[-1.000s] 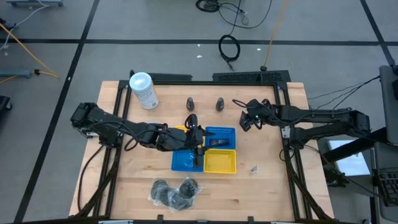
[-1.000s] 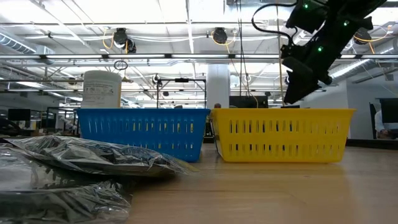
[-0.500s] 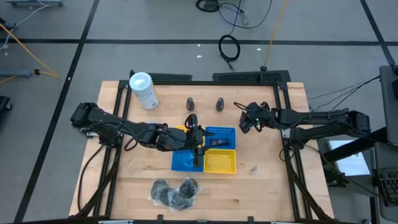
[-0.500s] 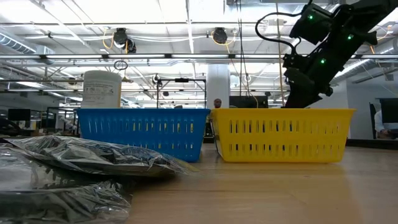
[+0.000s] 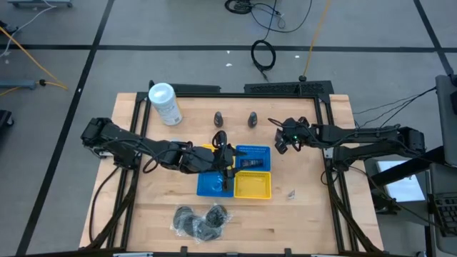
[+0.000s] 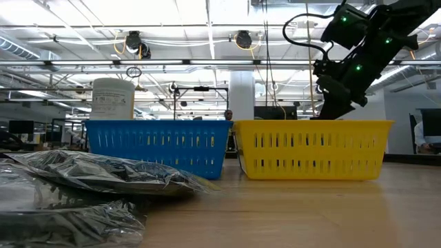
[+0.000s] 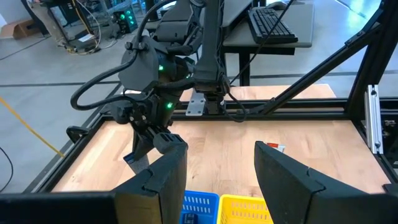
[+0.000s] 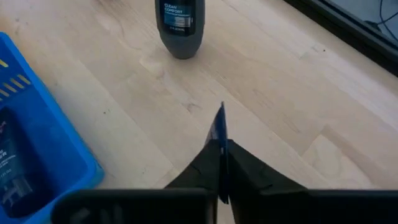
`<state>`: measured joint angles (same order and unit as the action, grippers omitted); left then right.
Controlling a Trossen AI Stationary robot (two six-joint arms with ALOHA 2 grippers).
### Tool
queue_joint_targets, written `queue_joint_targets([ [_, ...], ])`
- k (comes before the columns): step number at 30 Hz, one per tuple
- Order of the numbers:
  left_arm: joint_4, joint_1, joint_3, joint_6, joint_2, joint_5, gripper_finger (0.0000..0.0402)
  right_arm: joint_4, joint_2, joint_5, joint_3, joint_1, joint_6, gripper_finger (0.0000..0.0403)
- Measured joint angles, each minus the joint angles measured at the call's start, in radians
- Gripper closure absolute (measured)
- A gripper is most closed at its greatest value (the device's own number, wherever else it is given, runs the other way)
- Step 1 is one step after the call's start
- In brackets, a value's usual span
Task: Pick & Place Travel size toiletries
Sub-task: Put the blue shave cream into the right blue bin
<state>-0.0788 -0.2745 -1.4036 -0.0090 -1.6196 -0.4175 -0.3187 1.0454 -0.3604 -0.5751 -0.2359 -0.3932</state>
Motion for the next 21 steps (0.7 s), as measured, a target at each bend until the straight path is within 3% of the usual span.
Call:
queue_joint_targets([
  [21,-0.002,0.0,0.0,0.001,0.0,0.0,0.0215,0.007,-0.057,0.018,-0.019,0.002,0.04,0.0402],
])
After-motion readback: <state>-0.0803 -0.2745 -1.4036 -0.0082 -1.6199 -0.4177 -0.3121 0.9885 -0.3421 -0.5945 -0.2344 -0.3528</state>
